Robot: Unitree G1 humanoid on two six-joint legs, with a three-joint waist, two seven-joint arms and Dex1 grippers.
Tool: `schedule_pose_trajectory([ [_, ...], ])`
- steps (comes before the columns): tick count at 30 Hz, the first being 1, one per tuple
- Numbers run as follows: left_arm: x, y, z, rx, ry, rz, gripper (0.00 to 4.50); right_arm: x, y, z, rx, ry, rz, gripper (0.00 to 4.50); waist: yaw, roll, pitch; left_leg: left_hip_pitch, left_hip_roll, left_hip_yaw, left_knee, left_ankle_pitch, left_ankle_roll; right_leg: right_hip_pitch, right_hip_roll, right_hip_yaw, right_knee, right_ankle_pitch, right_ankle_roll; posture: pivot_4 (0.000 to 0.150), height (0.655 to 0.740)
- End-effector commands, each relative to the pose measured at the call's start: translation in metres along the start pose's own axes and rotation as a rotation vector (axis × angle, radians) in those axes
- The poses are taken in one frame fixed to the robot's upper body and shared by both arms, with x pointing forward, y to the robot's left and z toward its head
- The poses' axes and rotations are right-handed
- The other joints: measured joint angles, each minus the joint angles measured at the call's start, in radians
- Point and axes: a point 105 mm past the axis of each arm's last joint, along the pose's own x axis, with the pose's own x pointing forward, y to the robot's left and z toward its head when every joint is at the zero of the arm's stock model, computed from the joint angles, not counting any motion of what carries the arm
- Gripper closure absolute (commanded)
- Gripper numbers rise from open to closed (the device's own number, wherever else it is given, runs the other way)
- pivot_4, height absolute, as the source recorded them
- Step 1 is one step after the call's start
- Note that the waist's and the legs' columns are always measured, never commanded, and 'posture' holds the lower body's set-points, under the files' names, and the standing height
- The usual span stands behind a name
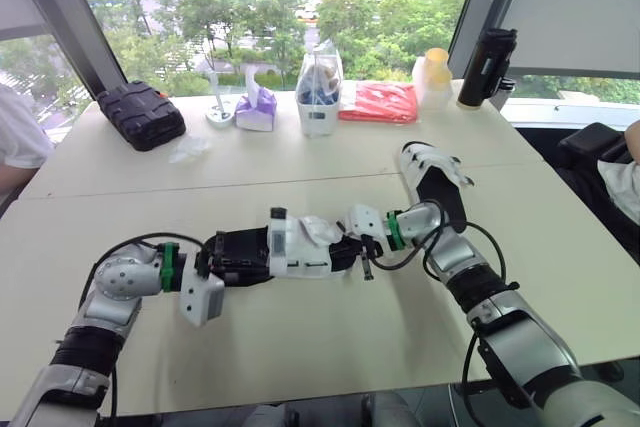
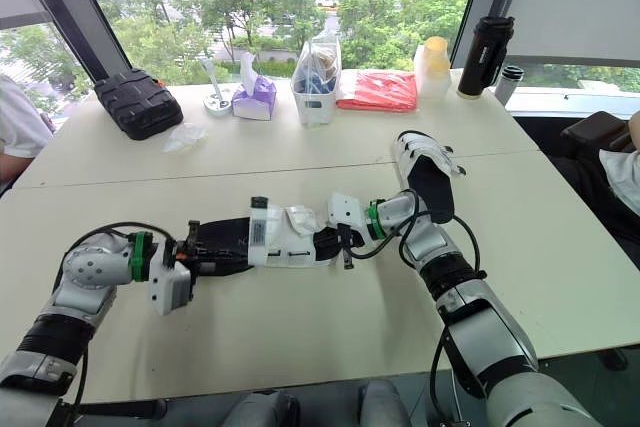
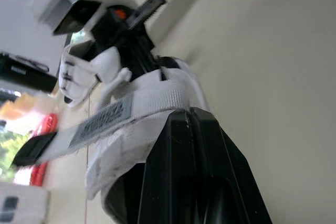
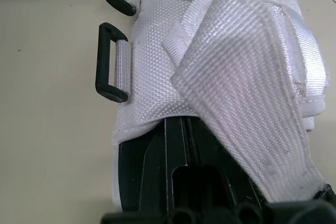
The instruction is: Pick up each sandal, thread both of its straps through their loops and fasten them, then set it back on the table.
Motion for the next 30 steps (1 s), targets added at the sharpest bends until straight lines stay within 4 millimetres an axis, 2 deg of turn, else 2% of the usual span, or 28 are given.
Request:
schedule_pose_trajectory([
  [1,0.000,-0.011,0.005,0.149,-0.040,-0.027,4.46,0.001,0.009,-0.027,0.059,0.105,0.026,4.50,0.000,0.000,0.000,0.000,0.000,0.000,0.000,0.000,0.000,0.000,0.000,0.000,0.000,0.000,0.000,0.150,0.7400],
  [3,0.001,-0.019,0.005,0.183,-0.055,-0.058,4.46,0.001,0.009,-0.027,0.056,0.109,0.028,4.50,-0.001,0.000,0.000,0.000,0.001,0.000,0.000,0.000,0.000,0.000,0.001,0.000,0.000,0.000,0.000,0.150,0.7400],
  [8,0.004,-0.023,-0.006,0.187,-0.034,-0.075,4.46,0.002,0.008,-0.028,0.049,0.112,0.030,4.50,0.000,0.000,0.000,0.000,0.001,0.001,0.000,0.000,0.000,0.000,0.002,0.000,0.000,0.000,0.000,0.150,0.7400],
  [9,0.005,-0.021,-0.008,0.182,-0.026,-0.066,4.23,0.002,0.008,-0.027,0.048,0.111,0.031,4.50,0.000,0.000,0.000,0.000,0.001,0.001,0.000,0.000,0.000,0.000,0.002,0.000,0.000,0.000,0.000,0.150,0.7400],
  [11,0.005,-0.020,-0.011,0.177,-0.014,-0.057,3.67,0.003,0.007,-0.027,0.046,0.110,0.031,4.50,-0.001,0.000,0.000,0.001,0.001,0.001,0.000,0.000,0.000,0.000,0.003,0.000,0.000,0.000,0.000,0.150,0.7400],
  [18,-0.003,-0.005,-0.024,0.062,0.081,0.084,0.29,0.003,0.008,-0.028,0.040,0.114,0.034,4.50,-0.002,0.000,0.000,0.001,0.002,0.001,0.000,0.000,0.000,-0.001,0.004,0.000,0.002,0.000,0.000,0.150,0.7400],
  [19,-0.006,-0.003,-0.027,0.024,0.102,0.106,0.03,0.003,0.008,-0.027,0.041,0.114,0.034,4.50,-0.002,0.001,0.000,0.001,0.002,0.001,0.000,0.000,0.000,-0.001,0.004,0.000,0.002,0.000,0.000,0.150,0.7400],
  [21,-0.009,-0.003,-0.027,-0.015,0.119,0.111,0.03,0.003,0.008,-0.027,0.042,0.113,0.034,4.50,-0.002,0.001,0.000,0.001,0.004,0.001,0.000,0.000,0.000,-0.001,0.004,0.000,0.002,0.000,0.000,0.150,0.7400],
  [24,-0.021,-0.005,-0.022,-0.202,0.148,0.148,0.03,0.003,0.009,-0.028,0.043,0.111,0.034,4.50,-0.005,0.001,0.000,0.000,0.005,0.001,0.000,0.000,0.000,-0.001,0.005,0.000,0.002,0.000,0.000,0.150,0.7400],
  [29,-0.035,0.001,-0.011,-0.641,0.154,0.256,0.03,0.002,0.010,-0.028,0.045,0.108,0.037,4.50,-0.003,0.002,0.001,0.000,0.006,0.000,0.000,0.000,0.001,-0.001,0.005,0.000,0.002,0.000,0.000,0.150,0.7400],
  [30,-0.037,-0.002,-0.003,-0.840,0.122,0.262,0.03,0.002,0.011,-0.028,0.045,0.107,0.039,4.50,-0.003,0.002,0.001,0.000,0.007,0.000,0.000,0.000,0.001,-0.001,0.007,0.000,0.002,0.000,-0.001,0.150,0.7400],
])
